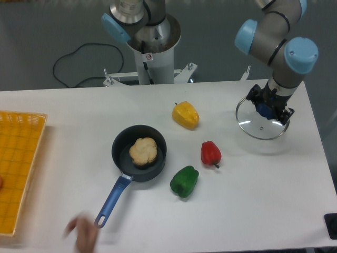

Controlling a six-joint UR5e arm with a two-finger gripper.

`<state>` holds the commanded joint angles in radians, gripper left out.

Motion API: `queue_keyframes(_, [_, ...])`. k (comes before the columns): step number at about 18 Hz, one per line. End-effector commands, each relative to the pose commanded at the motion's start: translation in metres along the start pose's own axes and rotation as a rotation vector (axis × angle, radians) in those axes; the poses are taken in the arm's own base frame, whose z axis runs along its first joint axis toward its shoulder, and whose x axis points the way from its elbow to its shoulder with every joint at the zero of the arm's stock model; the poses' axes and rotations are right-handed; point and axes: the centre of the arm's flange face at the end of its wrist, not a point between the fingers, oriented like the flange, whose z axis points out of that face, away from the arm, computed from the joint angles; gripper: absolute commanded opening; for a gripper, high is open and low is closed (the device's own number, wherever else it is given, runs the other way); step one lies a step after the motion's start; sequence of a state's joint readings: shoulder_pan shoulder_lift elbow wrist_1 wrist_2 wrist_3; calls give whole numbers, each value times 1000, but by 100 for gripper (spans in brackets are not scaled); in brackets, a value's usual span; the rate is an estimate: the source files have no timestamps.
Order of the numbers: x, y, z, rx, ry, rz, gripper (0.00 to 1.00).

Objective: Place the lid on the table

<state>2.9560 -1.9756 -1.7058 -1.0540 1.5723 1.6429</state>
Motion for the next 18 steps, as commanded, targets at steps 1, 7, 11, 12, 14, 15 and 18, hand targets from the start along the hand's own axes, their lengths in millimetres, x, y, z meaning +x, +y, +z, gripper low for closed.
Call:
queue_keyframes(1, [-4,0,5,-2,-1,3,31])
queue_keyframes(7, [-13,1,16,-4,3,3,31])
queue_keyframes(11, [-19,0,29,-5,-10,6,31])
queue_keyframes(12, [-21,1,31,-6,-17,5,31])
queue_keyframes(14, [-23,1,39,-6,-15,5,31])
queue_keyframes(15, [-24,1,41,-5,-10,5,32])
queue_keyframes(18, [-26,2,51,-4,3,2,33])
